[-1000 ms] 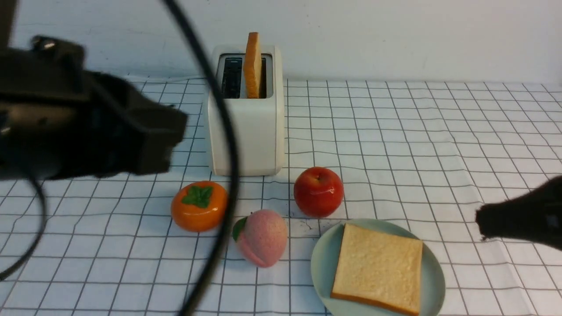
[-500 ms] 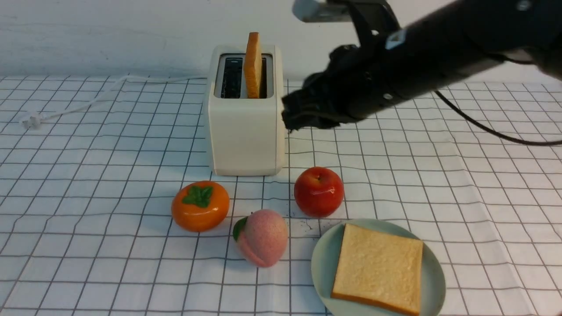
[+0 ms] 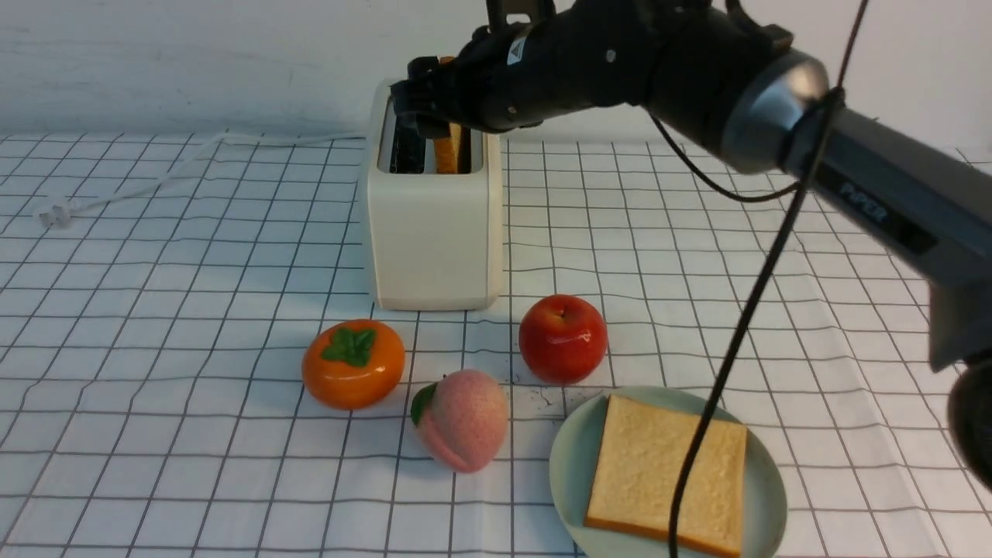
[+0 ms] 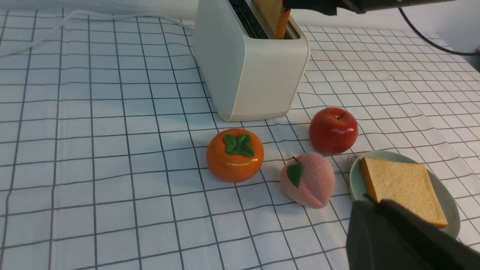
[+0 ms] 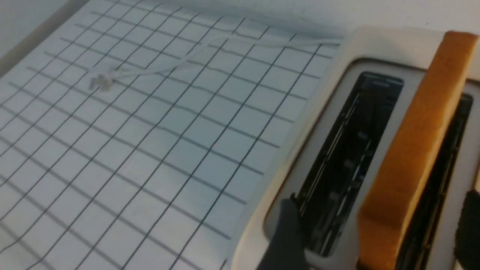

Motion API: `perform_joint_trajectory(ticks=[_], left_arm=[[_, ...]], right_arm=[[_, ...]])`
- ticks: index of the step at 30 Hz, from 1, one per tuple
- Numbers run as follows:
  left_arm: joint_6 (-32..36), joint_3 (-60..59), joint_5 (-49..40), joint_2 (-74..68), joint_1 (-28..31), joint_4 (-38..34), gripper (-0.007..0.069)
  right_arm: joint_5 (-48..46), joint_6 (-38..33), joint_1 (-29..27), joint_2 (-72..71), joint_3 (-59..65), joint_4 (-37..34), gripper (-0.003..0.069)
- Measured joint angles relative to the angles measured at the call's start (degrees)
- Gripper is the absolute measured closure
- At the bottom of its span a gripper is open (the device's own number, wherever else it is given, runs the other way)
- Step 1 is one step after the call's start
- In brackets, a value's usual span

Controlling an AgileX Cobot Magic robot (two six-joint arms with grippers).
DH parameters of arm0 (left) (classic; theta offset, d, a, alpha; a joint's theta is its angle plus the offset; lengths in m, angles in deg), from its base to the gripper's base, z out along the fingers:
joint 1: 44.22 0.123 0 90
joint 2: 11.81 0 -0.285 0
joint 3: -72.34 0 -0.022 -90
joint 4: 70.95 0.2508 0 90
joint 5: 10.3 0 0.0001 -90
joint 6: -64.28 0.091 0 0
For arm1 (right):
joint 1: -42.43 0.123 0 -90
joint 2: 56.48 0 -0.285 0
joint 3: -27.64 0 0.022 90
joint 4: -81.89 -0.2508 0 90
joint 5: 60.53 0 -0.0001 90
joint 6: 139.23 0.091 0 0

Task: Take toasted bread from bread machine on white checkered table place on plate.
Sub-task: 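Grasp the toast slice in the toaster and pull it up out of the slot with the right gripper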

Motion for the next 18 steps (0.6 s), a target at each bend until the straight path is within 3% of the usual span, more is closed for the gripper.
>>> perform_joint_trajectory(ticks=[7, 11, 12, 14, 18], left_arm=[[0.41, 0.0, 0.0, 0.0, 0.0, 0.0, 0.0638], [0.45, -0.23, 0.0, 0.0, 0.0, -0.05, 0.0638], [0.45, -0.23, 0.0, 0.0, 0.0, -0.05, 0.0638], [0.45, -0.5, 0.0, 0.0, 0.0, -0.16, 0.0638], [0.45, -0.5, 0.0, 0.0, 0.0, -0.16, 0.0638]], right_arm=[[4.06, 13.22, 0.0, 4.22, -1.79, 14.25, 0.0161], [7.32, 19.54, 0.0, 5.08, -2.03, 21.11, 0.0263], [7.43, 19.54, 0.0, 5.08, -2.03, 21.31, 0.0268], [7.63, 21.67, 0.0, 5.08, -2.1, 23.3, 0.0365], [7.92, 22.19, 0.0, 5.08, -2.1, 23.98, 0.0468]])
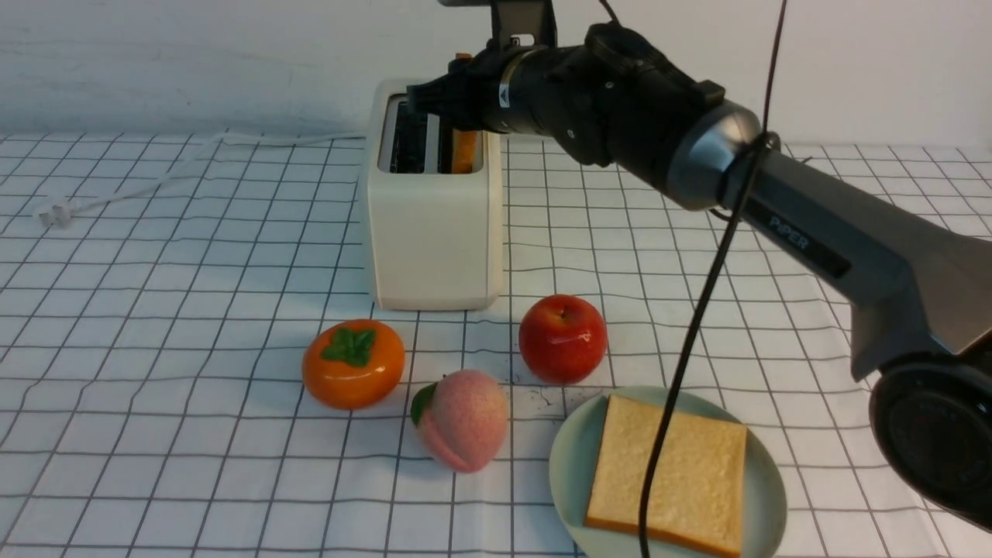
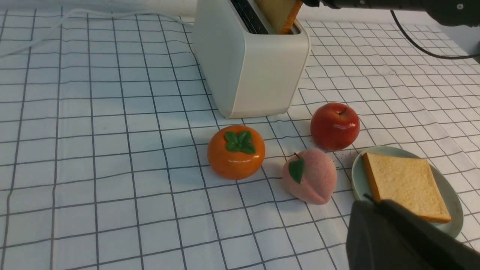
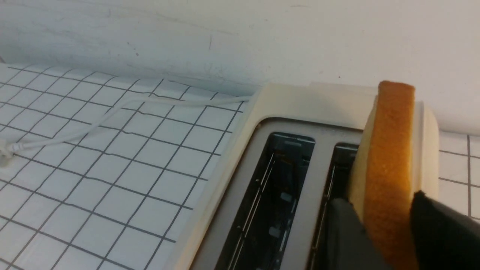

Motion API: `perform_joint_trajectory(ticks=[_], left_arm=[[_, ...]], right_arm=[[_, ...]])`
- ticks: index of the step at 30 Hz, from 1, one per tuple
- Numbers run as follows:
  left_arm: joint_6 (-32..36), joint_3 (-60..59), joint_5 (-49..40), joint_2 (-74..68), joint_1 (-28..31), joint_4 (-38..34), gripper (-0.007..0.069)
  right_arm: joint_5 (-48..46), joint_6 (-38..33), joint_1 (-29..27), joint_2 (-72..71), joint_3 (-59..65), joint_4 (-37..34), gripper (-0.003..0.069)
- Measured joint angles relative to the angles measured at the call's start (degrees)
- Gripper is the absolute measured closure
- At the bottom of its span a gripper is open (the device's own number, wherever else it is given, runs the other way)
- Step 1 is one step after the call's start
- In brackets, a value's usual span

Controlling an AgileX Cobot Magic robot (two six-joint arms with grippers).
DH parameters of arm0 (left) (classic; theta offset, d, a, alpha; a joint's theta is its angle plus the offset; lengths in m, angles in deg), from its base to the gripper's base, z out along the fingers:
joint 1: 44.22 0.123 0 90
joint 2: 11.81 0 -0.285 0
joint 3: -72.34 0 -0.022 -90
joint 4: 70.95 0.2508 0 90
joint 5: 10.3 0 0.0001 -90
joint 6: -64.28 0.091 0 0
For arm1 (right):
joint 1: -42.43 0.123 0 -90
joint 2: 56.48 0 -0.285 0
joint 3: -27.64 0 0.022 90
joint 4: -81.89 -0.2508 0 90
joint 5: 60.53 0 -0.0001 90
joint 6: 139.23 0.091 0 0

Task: Take toasted bread from bread machine on white checkered table place on plate.
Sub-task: 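Grasp the toast slice in the toaster and pull it up out of the slot with the right gripper, then place the held slice of bread on top of the slice on the plate with the right gripper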

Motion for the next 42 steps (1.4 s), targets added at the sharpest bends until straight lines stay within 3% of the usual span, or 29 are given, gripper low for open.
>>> perform_joint_trajectory(ticks=[5, 12, 17, 20, 24, 25, 27, 29, 33, 42], left_arm=[[0.02, -0.06, 0.25, 0.0, 0.0, -0.02, 0.0638], [0.07, -0.06, 2.05, 0.0, 0.0, -0.07, 0.0638], [0.07, -0.11, 2.3, 0.0, 0.0, -0.07, 0.0638], [0.18, -0.11, 2.36, 0.0, 0.0, -0.13, 0.0638], [1.81, -0.11, 2.53, -0.11, 0.0, -1.62, 0.0638], [1.99, -0.11, 2.53, -0.21, 0.0, -1.91, 0.0638], [5.04, -0.11, 2.53, -0.82, 0.0, -4.32, 0.0638], [7.98, -0.11, 2.54, -1.85, 0.0, -7.12, 0.0638], [15.71, -0.11, 2.6, -4.53, 0.0, -14.34, 0.0638], [26.63, -0.11, 2.6, -10.47, 0.0, -25.44, 0.0638]], right_arm=[[0.17, 0.56, 0.0, 0.0, 0.0, 0.16, 0.0585], [0.3, 0.72, 0.31, -1.91, 0.06, 0.23, 0.059], [-4.77, -2.28, 1.47, -9.72, 0.06, 0.23, 0.059], [-14.93, -11.1, 3.37, -18.81, -0.12, -1.45, 0.059], [-33.63, -23.51, 4.34, -28.43, -0.57, -10.54, 0.059], [-34.67, -23.51, 4.34, -28.43, -0.57, -11.06, 0.059], [-45.71, -28.57, 4.21, -32.51, -0.57, -16.18, 0.059], [-48.94, -31.13, 3.83, -35.3, 0.28, -18.81, 0.059], [-49.78, -31.13, 3.79, -42.31, 6.94, -19.51, 0.0591], [-49.72, -22.41, 3.75, -68.12, 41.49, -14.79, 0.0591]])
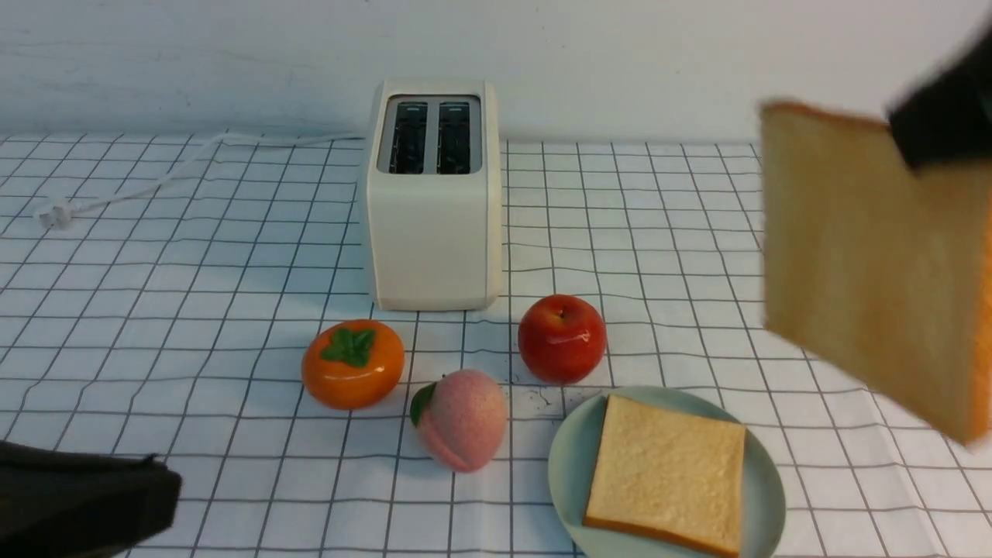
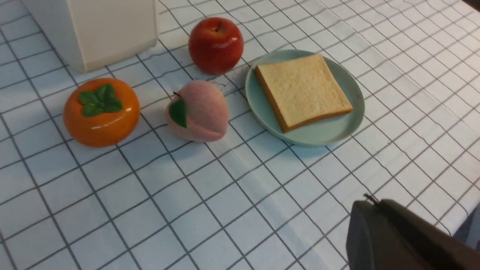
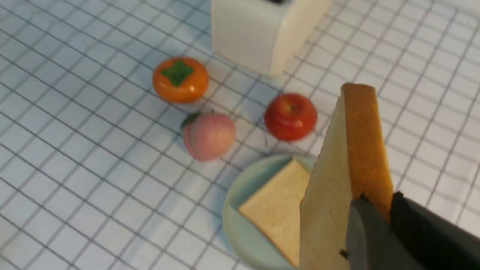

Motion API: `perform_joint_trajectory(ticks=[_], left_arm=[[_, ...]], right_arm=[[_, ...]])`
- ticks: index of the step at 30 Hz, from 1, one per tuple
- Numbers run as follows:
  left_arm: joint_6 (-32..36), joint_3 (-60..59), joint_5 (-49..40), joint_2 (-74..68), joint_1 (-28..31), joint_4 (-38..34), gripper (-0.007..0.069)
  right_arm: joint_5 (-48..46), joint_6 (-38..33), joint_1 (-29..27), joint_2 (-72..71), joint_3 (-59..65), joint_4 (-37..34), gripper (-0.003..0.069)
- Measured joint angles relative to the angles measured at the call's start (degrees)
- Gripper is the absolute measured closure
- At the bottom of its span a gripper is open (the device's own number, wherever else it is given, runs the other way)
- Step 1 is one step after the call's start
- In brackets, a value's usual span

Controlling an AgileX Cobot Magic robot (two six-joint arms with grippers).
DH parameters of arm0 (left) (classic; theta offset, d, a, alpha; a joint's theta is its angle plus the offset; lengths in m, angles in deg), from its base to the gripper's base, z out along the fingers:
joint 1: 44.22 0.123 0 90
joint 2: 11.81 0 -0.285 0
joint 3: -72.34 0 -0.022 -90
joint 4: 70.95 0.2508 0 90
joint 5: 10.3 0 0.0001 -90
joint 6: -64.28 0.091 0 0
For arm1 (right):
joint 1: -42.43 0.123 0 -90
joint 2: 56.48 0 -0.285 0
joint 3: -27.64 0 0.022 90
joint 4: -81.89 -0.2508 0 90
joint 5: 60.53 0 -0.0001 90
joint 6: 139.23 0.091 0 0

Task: Take toasted bread from bread machine on white checkered table place on plate.
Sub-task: 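Place the held slice of bread on top of the slice on the plate with the right gripper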

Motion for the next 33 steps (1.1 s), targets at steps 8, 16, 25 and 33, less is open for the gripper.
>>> perform_joint_trajectory(ticks=[8, 16, 25, 33], left_arm=[[2.74, -0.1, 0.39, -3.72, 0.0, -3.31, 0.0638], [2.74, -0.1, 0.4, -3.71, 0.0, -3.43, 0.0638], [2.74, -0.1, 0.4, -3.71, 0.0, -3.43, 0.0638], [2.74, -0.1, 0.4, -3.71, 0.0, -3.43, 0.0638]], right_arm=[[13.55, 0.38, -6.64, -3.42, 28.91, -10.46, 0.0591], [15.91, -30.69, -25.5, 5.4, 30.56, -42.33, 0.0591], [13.9, -52.6, -32.55, 19.97, 30.56, -63.34, 0.0591], [20.62, -59.05, -33.69, 28.49, 30.56, -66.29, 0.0593]])
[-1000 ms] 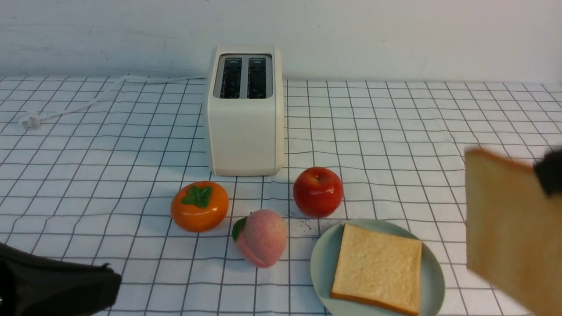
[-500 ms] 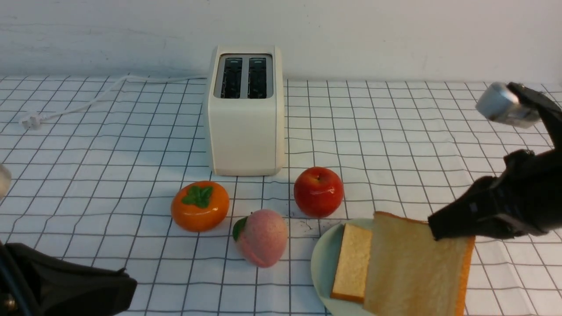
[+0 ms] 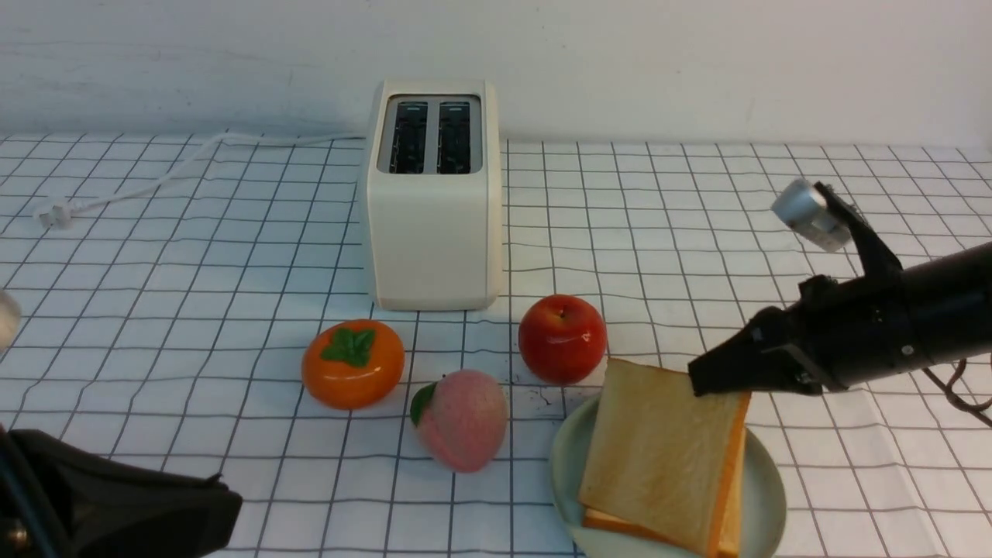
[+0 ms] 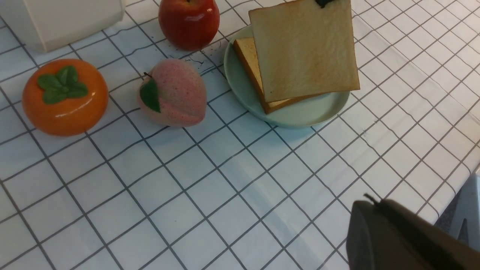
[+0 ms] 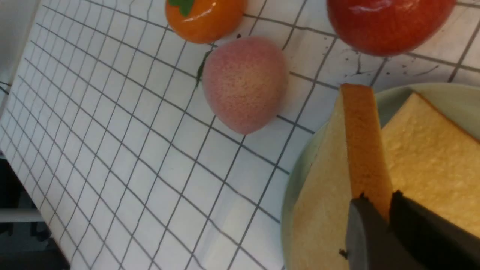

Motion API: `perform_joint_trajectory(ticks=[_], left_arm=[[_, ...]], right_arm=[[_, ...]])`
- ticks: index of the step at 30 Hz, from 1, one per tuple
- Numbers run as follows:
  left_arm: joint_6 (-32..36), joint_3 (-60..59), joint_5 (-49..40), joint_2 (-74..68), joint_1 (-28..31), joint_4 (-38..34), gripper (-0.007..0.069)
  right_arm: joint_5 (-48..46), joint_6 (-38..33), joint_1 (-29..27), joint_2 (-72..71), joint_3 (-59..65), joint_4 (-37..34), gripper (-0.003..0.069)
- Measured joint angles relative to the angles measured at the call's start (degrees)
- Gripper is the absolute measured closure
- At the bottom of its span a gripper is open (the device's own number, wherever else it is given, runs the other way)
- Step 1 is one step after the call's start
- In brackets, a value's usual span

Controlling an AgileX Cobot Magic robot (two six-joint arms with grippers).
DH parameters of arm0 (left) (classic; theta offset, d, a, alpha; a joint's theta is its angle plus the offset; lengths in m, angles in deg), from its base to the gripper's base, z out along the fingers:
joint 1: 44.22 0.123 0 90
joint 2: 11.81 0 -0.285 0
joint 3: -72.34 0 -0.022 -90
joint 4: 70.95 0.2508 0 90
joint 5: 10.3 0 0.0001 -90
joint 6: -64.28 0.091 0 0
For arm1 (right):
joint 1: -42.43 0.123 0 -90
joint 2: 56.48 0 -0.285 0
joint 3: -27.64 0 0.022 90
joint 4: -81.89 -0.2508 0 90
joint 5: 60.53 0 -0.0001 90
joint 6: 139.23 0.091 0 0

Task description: Take toasted bread from bread machine on white checkered table place on plate.

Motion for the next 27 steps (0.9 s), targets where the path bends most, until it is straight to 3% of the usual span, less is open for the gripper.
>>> perform_joint_trajectory(ticks=[8, 11, 12, 15, 16, 19, 20, 21, 23, 25, 27], left_arm=[[0.0, 0.0, 0.0, 0.0, 0.0, 0.0, 0.0638], [0.0, 0.0, 0.11, 0.0, 0.0, 0.0, 0.0638], [0.0, 0.0, 0.16, 0.0, 0.0, 0.0, 0.0638], [0.0, 0.0, 0.37, 0.0, 0.0, 0.0, 0.0638], [0.0, 0.0, 0.37, 0.0, 0.0, 0.0, 0.0638], [0.0, 0.0, 0.37, 0.0, 0.0, 0.0, 0.0638], [0.0, 0.0, 0.37, 0.0, 0.0, 0.0, 0.0638], [0.0, 0.0, 0.37, 0.0, 0.0, 0.0, 0.0638], [0.0, 0.0, 0.42, 0.0, 0.0, 0.0, 0.0638], [0.0, 0.0, 1.85, 0.22, 0.0, 0.2, 0.0638], [-0.08, 0.0, 3.59, 0.83, 0.0, 0.87, 0.0638]], right_arm=[[3.0, -1.02, -0.05, 1.28, 0.0, 0.63, 0.0559], [3.35, -1.02, -0.05, 1.28, -0.05, 3.12, 0.0456], [3.35, -1.02, -0.05, 1.28, -0.05, 3.3, 0.0456], [2.42, -0.05, -0.05, 1.08, -0.66, 7.17, 0.0311], [2.2, 0.47, -0.05, 0.98, -0.85, 8.2, 0.0295], [-2.28, 10.11, -0.05, -1.54, -4.32, 16.84, 0.0205], [-2.66, 10.83, -0.05, -1.75, -4.57, 18.18, 0.0204], [-5.4, 16.04, -0.05, -3.77, -6.46, 23.18, 0.0199], [-8.38, 21.32, -0.05, -5.78, -8.54, 28.12, 0.0204], [-13.44, 30.72, -0.05, -10.97, -11.23, 36.74, 0.0255], [-15.31, 33.06, -0.05, -14.4, -11.79, 39.54, 0.0303]])
